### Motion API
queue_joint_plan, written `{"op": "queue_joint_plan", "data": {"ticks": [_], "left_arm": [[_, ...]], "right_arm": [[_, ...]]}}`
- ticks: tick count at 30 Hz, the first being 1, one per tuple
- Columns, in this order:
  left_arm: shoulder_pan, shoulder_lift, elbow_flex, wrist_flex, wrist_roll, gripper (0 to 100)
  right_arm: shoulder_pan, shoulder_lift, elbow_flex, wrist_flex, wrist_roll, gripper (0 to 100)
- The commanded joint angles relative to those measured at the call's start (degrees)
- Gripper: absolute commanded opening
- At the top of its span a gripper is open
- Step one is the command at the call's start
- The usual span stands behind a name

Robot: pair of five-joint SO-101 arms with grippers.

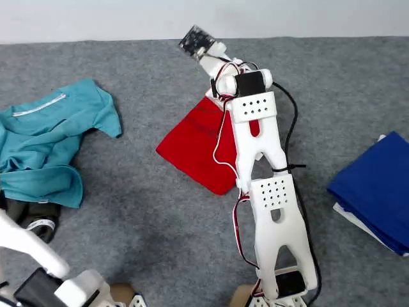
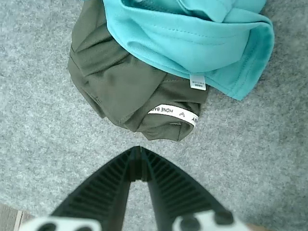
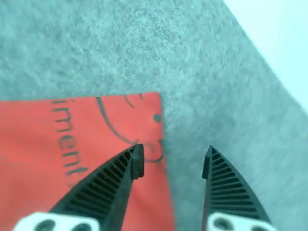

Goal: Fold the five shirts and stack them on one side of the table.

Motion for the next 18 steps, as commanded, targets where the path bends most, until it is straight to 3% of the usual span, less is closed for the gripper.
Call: {"op": "queue_joint_plan", "data": {"ticks": [1, 5, 8, 18], "left_arm": [[-0.2, -2.4, -0.1, 0.4, -0.3, 0], [-0.2, -2.4, 0.0, 0.1, -0.3, 0], [0.0, -2.4, 0.0, -0.4, -0.3, 0], [0.0, -2.5, -0.5, 1.4, -0.3, 0]], "right_arm": [[1.0, -6.6, -3.1, 4.9, -11.6, 21.1], [1.3, -11.8, -2.7, 12.7, -26.5, 21.2], [2.3, -14.8, -2.6, 12.8, -36.3, 21.0], [2.2, -26.3, 1.1, 13.0, -50.7, 21.0]]}}
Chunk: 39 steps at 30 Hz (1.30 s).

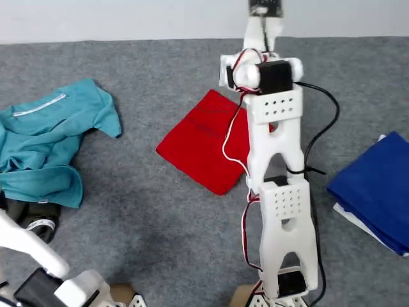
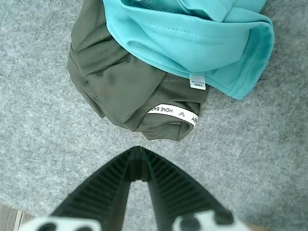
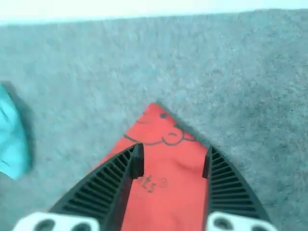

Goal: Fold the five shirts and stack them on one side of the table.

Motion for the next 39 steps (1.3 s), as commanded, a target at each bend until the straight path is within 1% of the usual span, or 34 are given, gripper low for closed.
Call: {"op": "queue_joint_plan", "data": {"ticks": [1, 8, 11, 13, 18, 21, 23, 26, 28, 33, 39], "left_arm": [[0.2, -2.5, -0.8, 2.2, -0.3, 0], [0.2, -2.5, -1.1, 3.3, -0.4, 0], [0.2, -2.4, -1.1, 3.3, -3.2, 0], [0.2, -2.4, -1.1, 3.1, -4.3, 0], [0.3, -1.8, -0.7, 2.9, -4.7, 0], [1.7, -1.8, -0.7, 2.9, -4.7, 0], [2.2, -1.8, -0.7, 2.4, -4.7, 0], [3.0, -1.8, 1.5, 0.4, -4.7, 0], [3.2, -1.8, 4.0, -1.6, -4.7, 0], [3.3, -1.8, 9.0, -5.6, -4.7, 0], [3.3, -1.8, 9.2, -8.4, -4.7, 0]], "right_arm": [[0.0, -10.1, 3.9, 2.5, -5.0, 21.0], [0.0, -26.1, 34.3, 2.1, -17.6, 21.2], [-0.7, -28.0, 44.0, 2.0, -23.0, 21.3], [-2.1, -27.3, 47.7, 1.8, -25.8, 21.3], [-6.8, -20.1, 50.2, -2.5, -29.2, 21.3], [-8.0, -14.7, 50.1, -6.5, -30.2, 21.5], [-8.0, -11.8, 50.1, -8.0, -30.4, 24.9], [-7.8, -8.7, 50.0, -9.1, -30.4, 34.1], [-7.7, -7.7, 50.0, -10.1, -30.6, 38.1], [-7.6, -5.3, 50.0, -15.2, -32.1, 38.5], [-5.9, -1.9, 50.0, -19.5, -32.4, 38.5]]}}
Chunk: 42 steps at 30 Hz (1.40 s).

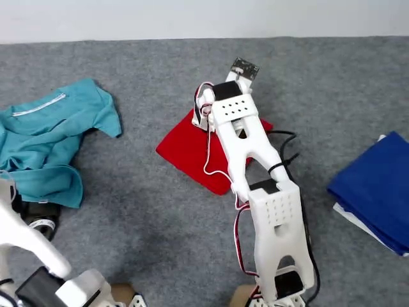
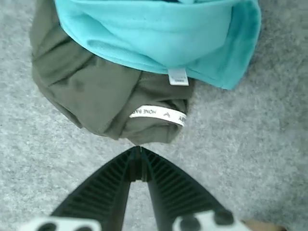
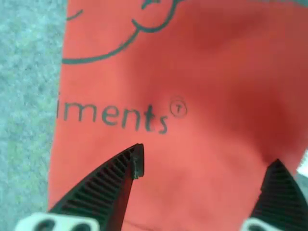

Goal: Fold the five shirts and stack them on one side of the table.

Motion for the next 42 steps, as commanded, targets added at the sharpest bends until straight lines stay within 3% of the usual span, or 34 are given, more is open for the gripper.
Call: {"op": "queue_joint_plan", "data": {"ticks": [1, 17, 26, 35, 42], "left_arm": [[0.4, -1.8, -0.3, -1.8, -0.5, 0], [6.2, -1.8, -0.1, -2.0, -0.3, 0], [6.2, -1.8, -0.3, -2.0, -0.3, 0], [6.2, -1.8, -0.1, -1.7, -0.3, 0], [6.2, -1.8, 0.0, -1.6, -0.3, 0]], "right_arm": [[1.7, -0.1, -0.2, -1.4, -0.6, 38.5], [3.1, -0.3, -1.2, 5.5, -5.0, 38.5], [4.0, 0.5, -16.7, 16.0, -5.1, 38.5], [4.9, 7.1, -17.0, 12.9, -5.1, 38.5], [4.5, 12.8, -17.0, 4.6, -4.7, 38.5]]}}
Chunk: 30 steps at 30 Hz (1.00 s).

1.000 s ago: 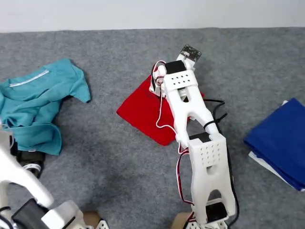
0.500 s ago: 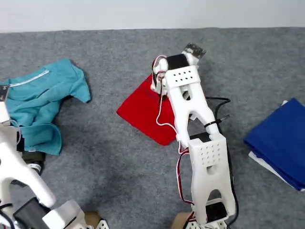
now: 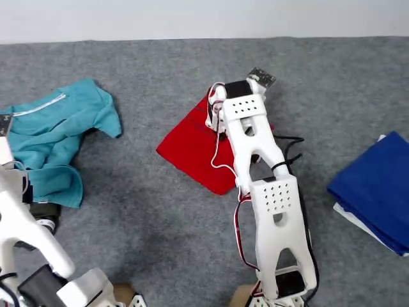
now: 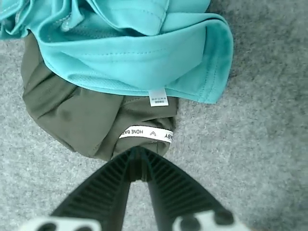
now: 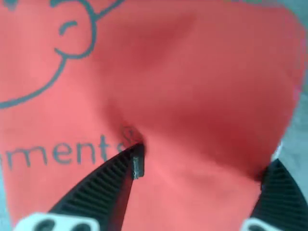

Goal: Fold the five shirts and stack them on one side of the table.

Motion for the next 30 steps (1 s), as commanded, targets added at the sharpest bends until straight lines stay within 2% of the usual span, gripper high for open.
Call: {"op": "queue_joint_plan", "data": {"ticks": [1, 12, 14, 20, 25, 30], "left_arm": [[0.4, -1.8, -0.2, -0.4, -0.3, 0], [0.4, -1.8, -0.2, -0.4, -0.4, 0], [0.4, -1.8, -0.2, -0.4, -0.4, 0], [0.4, -1.8, -0.2, -0.6, -0.4, 0], [0.4, -1.8, -0.2, -0.6, -0.4, 0], [0.4, -1.8, -0.2, -0.6, -0.4, 0]], "right_arm": [[0.2, 0.7, -2.9, -4.4, 0.0, 38.5], [0.1, 6.5, -2.9, -11.5, -0.1, 36.9], [0.4, 6.5, -2.9, -11.4, -0.1, 30.3], [0.9, 6.5, -2.9, -11.1, 3.1, 0.4], [2.9, 3.6, -3.0, -8.6, 4.4, 0.8], [5.8, -6.5, -3.0, -1.9, 4.8, 0.9]]}}
